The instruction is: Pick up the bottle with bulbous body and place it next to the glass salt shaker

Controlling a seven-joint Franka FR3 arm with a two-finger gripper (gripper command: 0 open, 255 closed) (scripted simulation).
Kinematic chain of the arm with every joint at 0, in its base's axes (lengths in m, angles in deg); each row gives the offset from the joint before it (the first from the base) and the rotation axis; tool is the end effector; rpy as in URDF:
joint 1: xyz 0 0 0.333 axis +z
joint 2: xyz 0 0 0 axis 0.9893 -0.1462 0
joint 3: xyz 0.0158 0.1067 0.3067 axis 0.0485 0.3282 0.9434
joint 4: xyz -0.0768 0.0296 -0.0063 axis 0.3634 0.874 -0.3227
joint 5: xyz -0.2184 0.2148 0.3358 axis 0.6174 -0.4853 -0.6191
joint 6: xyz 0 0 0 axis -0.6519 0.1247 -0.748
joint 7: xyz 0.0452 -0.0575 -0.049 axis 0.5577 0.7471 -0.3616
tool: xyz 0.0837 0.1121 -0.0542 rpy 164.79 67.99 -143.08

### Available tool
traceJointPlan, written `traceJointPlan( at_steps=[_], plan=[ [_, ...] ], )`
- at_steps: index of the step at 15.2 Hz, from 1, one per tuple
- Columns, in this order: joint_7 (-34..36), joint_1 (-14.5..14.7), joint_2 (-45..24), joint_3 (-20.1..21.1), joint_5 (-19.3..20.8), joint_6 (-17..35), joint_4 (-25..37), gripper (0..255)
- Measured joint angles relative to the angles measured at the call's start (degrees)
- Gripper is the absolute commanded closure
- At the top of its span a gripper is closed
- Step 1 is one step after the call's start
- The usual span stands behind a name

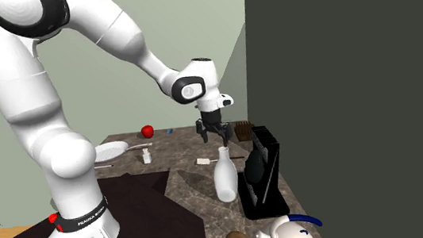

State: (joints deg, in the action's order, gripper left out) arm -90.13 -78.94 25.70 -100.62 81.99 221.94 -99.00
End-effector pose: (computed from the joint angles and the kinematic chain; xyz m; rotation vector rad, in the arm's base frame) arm 0.4812 -0.1826 0.2500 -3.1193 -0.2235 -0.1911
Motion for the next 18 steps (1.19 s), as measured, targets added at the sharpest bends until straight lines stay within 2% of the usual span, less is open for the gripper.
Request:
traceJointPlan(
  at_steps=[2, 9, 16, 17, 18],
  plan=[
    [-4.61, 0.47, -4.96, -0.87, -4.01, 2.77, 1.38, 0],
    [-10.66, 0.25, -11.81, -0.37, -10.82, 7.75, 2.21, 0],
    [-11.74, 0.11, -13.13, 0.05, -12.33, 8.92, 2.18, 0],
    [-11.74, 0.11, -13.13, 0.05, -12.33, 8.92, 2.18, 255],
    [-11.74, 0.11, -13.13, 0.05, -12.33, 8.92, 2.18, 255]
  ],
)
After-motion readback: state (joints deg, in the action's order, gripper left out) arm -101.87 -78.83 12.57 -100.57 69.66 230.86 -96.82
